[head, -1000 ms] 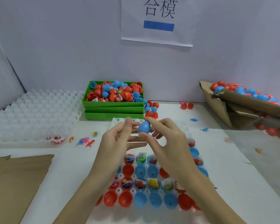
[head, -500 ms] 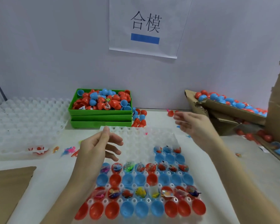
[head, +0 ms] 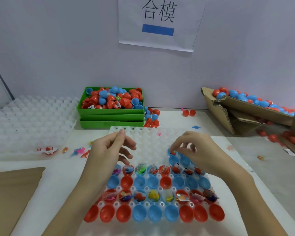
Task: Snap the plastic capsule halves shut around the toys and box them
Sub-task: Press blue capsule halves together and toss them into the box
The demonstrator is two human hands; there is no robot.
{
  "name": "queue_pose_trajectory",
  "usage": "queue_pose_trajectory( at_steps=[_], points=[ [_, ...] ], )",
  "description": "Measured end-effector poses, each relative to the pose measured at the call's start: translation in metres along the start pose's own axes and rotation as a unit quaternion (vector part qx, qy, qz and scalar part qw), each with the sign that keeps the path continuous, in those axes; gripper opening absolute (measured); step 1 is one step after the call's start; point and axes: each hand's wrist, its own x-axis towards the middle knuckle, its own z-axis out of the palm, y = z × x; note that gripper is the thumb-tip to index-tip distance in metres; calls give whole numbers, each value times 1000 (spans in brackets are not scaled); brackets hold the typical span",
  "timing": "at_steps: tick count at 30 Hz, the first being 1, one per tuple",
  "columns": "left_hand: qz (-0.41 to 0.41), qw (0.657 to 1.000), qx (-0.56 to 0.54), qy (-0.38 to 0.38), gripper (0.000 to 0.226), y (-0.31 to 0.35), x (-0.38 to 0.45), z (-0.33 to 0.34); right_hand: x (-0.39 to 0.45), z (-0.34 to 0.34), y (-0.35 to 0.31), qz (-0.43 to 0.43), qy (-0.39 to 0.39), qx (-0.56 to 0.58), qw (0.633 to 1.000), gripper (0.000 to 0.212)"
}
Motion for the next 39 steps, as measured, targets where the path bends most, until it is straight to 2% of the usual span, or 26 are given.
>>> queue_pose_trajectory(
  at_steps=[3, 11, 13, 17, 22, 28, 31, 33, 36, 39],
  points=[
    [1, 1000, 0, -2, 46, 1, -1, -1, -5, -3, 0, 20, -68, -83, 994, 34],
    [-8, 1000, 10, -15, 45, 1, -1, -1, -9, -5, -4, 25, -107, -117, 987, 13],
    [-3, 1000, 18, -11, 40, 0, 0, -1, -8, -7, -8, 18, -77, -94, 992, 17],
    [25, 997, 72, -13, 8, -3, 0, 0, -11, -12, -20, -36, 4, 17, 999, 30],
    [-7, 993, 77, -89, 18, -2, -5, 8, -17, -8, -44, -105, -12, 90, 990, 19],
    [-9, 995, 11, -103, 9, -1, -6, 9, -19, -3, -51, -141, -29, 92, 985, 19],
    [2, 996, 3, -89, 11, -2, -4, 6, -19, -7, -51, -152, -11, 157, 976, 25],
    [3, 998, 6, -65, 12, -2, -3, 5, -16, -9, -41, -141, 62, 169, 974, 28],
    [2, 999, -6, -44, 10, -2, -2, 3, -8, -4, -18, -56, 177, 81, 979, 30],
    [-2, 999, -24, -41, 11, 1, -2, 3, -1, 6, -1, 28, 136, -11, 990, 33]
  ],
)
